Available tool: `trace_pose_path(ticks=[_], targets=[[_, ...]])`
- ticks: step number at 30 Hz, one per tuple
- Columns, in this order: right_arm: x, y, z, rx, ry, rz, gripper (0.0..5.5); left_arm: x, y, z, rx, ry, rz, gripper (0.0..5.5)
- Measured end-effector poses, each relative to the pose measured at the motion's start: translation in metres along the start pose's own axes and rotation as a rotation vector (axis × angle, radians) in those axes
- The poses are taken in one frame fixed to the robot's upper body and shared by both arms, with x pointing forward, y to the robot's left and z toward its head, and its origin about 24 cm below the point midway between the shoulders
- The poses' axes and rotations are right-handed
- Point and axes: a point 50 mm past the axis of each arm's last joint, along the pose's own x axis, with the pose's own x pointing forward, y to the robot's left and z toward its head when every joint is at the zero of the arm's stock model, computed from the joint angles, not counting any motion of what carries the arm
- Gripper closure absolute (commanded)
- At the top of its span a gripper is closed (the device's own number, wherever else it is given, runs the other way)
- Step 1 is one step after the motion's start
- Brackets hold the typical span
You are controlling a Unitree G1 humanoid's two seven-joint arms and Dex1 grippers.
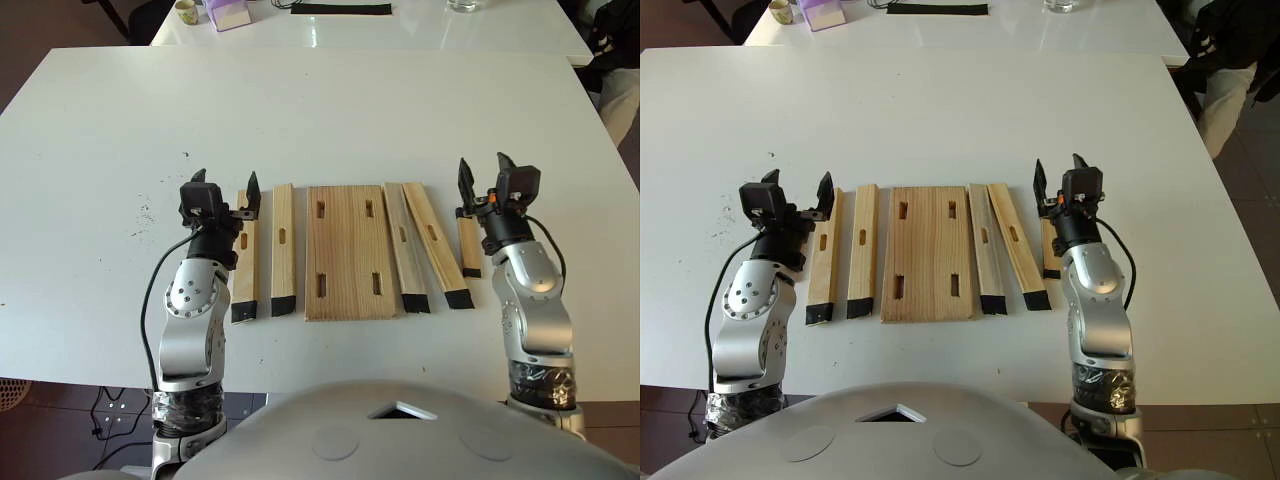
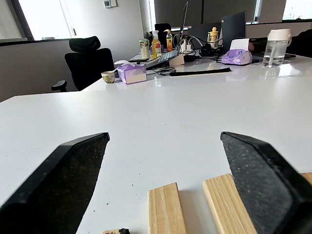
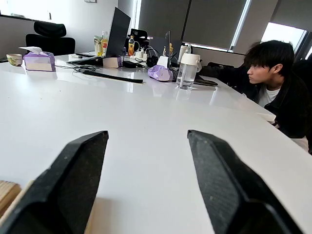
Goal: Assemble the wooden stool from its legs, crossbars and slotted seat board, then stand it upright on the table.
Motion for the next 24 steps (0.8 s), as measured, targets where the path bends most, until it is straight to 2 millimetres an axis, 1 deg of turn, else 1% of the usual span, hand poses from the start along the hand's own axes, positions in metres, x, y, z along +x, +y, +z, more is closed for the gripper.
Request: trace_pose_path(ticks=[3,5,9,13,19,24], targets=[[-0.006,0.015,-0.001,0.034,0.01,0.009,2.5,0.003,0.0,0.002,0.003,-0.029,-0.002,1.25],[-0.01,0.018,-0.001,0.047,0.011,-0.008,2.5,0.003,0.002,0.001,0.007,-0.027,0.002,1.25],[-0.018,0.017,-0.006,0.031,0.04,-0.027,2.5,0.003,0.007,0.002,0.035,-0.033,-0.004,1.25],[-0.018,0.012,-0.004,0.017,0.022,-0.066,1.87,0.008,0.011,-0.002,0.06,-0.024,-0.004,1.25],[-0.014,0.012,-0.002,0.01,0.02,-0.067,1.87,0.012,0.01,-0.005,0.072,-0.012,-0.02,1.25],[-0.02,0.011,-0.007,0.0,0.048,-0.091,1.87,0.009,0.012,-0.009,0.083,0.013,-0.039,1.25]])
